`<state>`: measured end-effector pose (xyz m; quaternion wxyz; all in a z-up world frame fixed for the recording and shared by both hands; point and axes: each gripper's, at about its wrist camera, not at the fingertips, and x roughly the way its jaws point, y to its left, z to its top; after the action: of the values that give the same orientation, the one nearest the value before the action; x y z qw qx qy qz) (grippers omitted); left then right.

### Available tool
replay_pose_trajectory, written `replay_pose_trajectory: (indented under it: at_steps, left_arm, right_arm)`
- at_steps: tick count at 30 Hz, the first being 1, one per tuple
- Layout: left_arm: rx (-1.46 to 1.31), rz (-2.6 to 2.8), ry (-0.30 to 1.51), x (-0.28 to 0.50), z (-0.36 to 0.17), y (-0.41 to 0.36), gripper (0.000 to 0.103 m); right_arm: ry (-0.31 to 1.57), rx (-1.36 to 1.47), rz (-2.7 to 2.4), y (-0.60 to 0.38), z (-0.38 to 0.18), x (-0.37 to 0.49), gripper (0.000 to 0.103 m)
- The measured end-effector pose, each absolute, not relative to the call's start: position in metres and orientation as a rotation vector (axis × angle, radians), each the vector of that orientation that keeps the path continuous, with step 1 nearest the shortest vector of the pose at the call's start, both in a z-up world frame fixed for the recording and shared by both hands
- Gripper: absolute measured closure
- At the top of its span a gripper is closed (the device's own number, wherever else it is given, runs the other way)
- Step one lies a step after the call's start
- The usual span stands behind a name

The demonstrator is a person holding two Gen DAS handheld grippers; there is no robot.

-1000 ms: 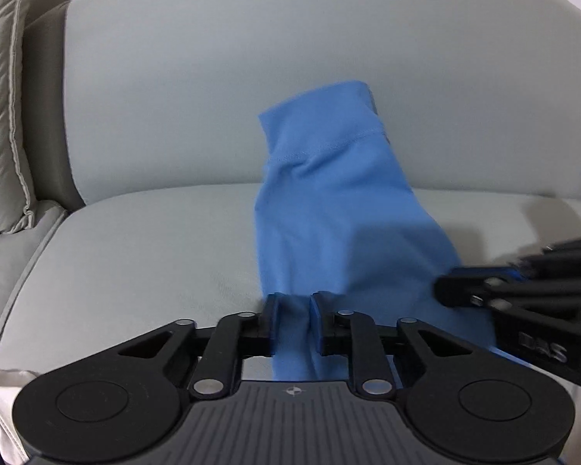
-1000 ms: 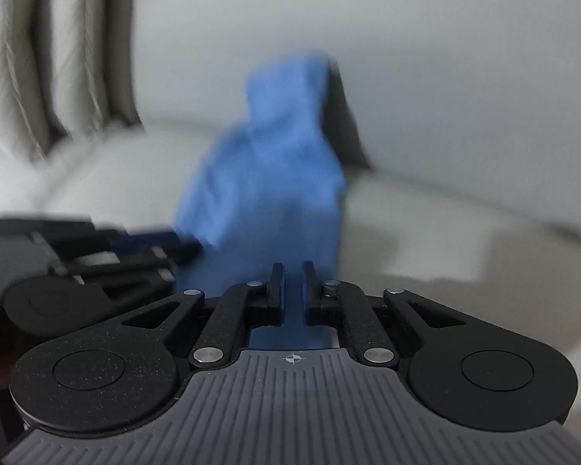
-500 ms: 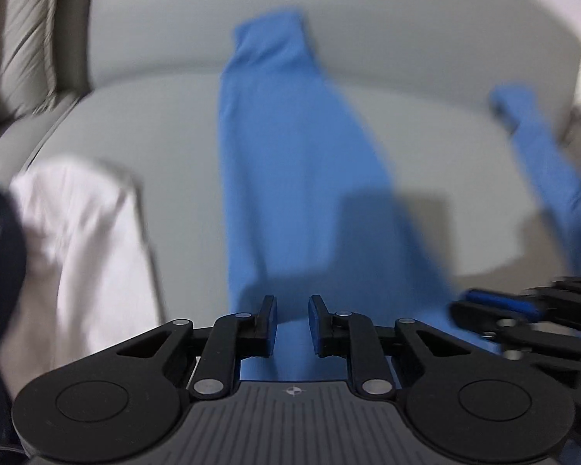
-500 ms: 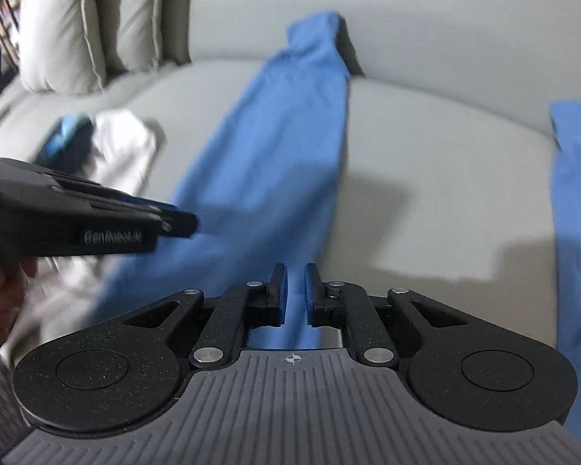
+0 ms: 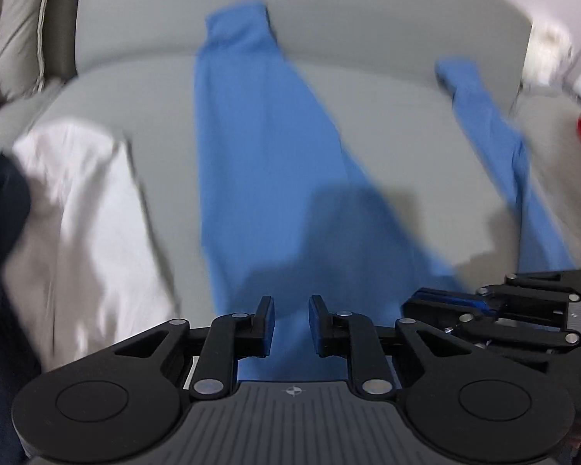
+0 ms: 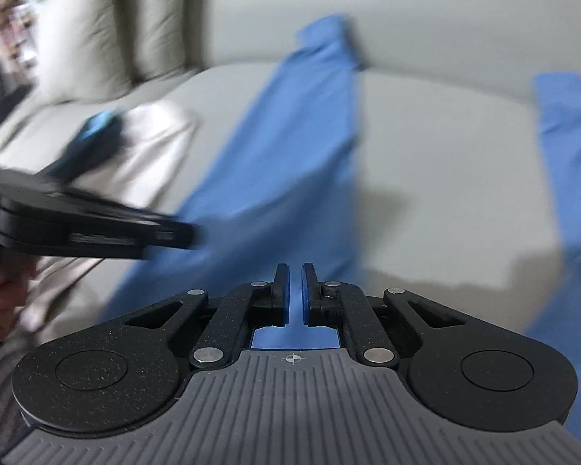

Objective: Fold clothes

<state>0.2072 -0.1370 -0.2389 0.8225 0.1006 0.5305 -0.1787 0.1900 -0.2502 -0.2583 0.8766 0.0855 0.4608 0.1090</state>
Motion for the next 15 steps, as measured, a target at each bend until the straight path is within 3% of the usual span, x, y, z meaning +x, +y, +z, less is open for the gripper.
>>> replay_pose_trajectory:
  at_steps: [3,8,15]
  left_arm:
    - [0.273,-0.251,1.130,0.188,-0.225,-0.131,0.081]
    - [0.091,-0.329,1.079,0.146,-0.192,-0.111,0.081]
    - [-0.072,-0.350,0.985,0.093,-0.217,-0.104,0.087]
  right_arm:
    - [0.988,0.058,0.100,-0.256,-0.258,0.165,0.102]
    - [0.900,0.118,0.049,-0.283,-0.220,0.118,0.090]
    - [0.842,0.192,0.137,-0.250,-0.227,0.070,0.090]
